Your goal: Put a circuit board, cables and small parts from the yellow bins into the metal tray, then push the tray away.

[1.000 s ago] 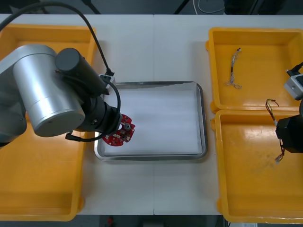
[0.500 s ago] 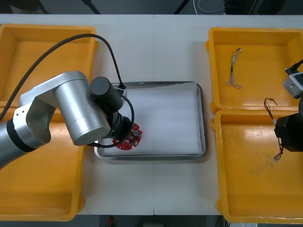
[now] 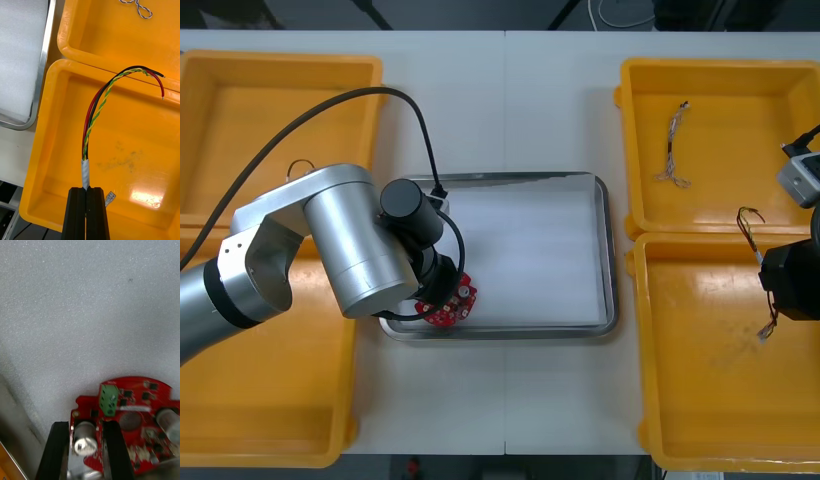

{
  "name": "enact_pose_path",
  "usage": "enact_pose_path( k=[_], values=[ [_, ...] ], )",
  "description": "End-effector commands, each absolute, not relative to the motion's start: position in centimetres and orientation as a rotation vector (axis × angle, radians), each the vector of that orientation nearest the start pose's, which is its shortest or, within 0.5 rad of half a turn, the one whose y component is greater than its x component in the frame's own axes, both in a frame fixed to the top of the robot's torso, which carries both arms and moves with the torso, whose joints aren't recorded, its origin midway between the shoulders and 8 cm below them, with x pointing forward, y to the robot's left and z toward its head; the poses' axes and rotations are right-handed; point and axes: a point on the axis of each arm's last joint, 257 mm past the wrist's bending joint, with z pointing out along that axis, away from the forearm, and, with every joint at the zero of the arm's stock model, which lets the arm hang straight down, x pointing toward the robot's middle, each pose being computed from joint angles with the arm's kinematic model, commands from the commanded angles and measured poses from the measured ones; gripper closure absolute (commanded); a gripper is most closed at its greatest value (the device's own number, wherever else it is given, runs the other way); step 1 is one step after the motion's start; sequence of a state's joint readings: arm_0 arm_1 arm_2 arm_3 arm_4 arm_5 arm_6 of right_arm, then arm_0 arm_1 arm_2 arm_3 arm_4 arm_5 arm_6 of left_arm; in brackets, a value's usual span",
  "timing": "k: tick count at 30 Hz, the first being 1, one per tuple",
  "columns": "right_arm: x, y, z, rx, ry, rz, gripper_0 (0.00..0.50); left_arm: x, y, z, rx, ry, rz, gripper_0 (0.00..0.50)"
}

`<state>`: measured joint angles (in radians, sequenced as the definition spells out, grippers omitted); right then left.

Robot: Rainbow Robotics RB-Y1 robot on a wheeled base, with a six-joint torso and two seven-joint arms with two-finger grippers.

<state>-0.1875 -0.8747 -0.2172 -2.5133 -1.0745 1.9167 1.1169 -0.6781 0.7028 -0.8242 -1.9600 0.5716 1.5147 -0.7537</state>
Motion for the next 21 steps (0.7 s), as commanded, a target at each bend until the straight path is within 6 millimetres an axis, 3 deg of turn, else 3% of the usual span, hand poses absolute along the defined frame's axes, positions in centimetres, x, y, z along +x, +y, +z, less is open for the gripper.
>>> enact_pose_path(
  k=[1,11,21],
  values=[
    [33.6,-27.7,-12.1,-0.408,2.581,0.011,0.500,44.4,11.0,-25.6,0.345,2.585,0.004,0.000],
    [33.6,-27.5,-11.9,-0.416,2.576,0.016,0.500,44.0,10.3,-24.8,0.350,2.578,-0.022,0.000],
    [34.2,-25.4,-10.9,-0.532,2.543,0.009,0.500,42.3,10.7,-20.1,0.331,2.594,-0.053,0.000]
  ],
)
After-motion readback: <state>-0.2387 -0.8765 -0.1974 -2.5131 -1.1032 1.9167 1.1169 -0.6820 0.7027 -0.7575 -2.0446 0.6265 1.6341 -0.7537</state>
